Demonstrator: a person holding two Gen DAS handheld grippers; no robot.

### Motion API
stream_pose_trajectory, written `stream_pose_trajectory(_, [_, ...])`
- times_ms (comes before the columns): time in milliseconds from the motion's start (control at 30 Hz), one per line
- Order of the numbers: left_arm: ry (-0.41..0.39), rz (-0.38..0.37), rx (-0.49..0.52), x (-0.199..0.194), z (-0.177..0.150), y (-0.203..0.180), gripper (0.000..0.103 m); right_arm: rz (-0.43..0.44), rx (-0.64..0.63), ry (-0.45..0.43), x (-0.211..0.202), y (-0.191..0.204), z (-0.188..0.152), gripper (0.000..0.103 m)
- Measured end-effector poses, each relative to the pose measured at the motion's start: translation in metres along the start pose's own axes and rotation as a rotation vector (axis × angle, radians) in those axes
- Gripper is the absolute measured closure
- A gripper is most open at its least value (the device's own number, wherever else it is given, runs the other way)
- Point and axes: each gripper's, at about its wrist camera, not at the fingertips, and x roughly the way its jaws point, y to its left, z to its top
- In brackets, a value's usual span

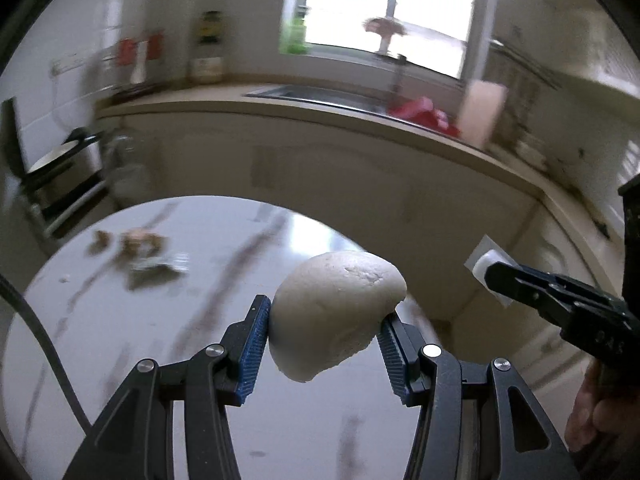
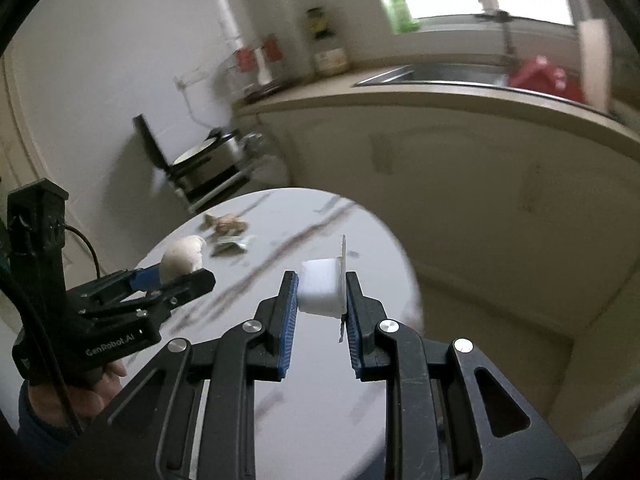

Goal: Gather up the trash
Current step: 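Carry the white cup and white bun over to the trash bin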

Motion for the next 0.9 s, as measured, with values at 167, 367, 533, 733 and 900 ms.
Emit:
stream_pose_trajectory(167, [0.048, -0.093, 0.088, 0.026, -0.012, -0.067, 0.054, -0.093, 0.087, -0.017, -0.046, -0.062, -0.033, 0.082])
stream_pose_trajectory(367, [0.139, -0.17, 0.174, 0.067, -0.035, -0.127, 0.054, -0.198, 0.229, 0.03, -0.072, -0.146, -0.086, 0.082])
stream_pose_trajectory(533, [0.228, -0.189, 0.207, 0.105, -0.055, -0.151, 0.054, -0.242, 0.336, 0.11, -0.061, -0.207, -0.131, 0.082])
stream_pose_trajectory(733, [0.349, -0.198, 0.229, 0.154, -0.079, -0.166, 0.054, -0.252, 0.425, 0.204, -0.034, -0.25, -0.177, 0.082])
stream_pose_trajectory(900, [0.463, -0.209, 0.227, 0.195, -0.093, -0.164, 0.054, -0.237, 0.503, 0.29, -0.003, -0.28, -0.215, 0.082])
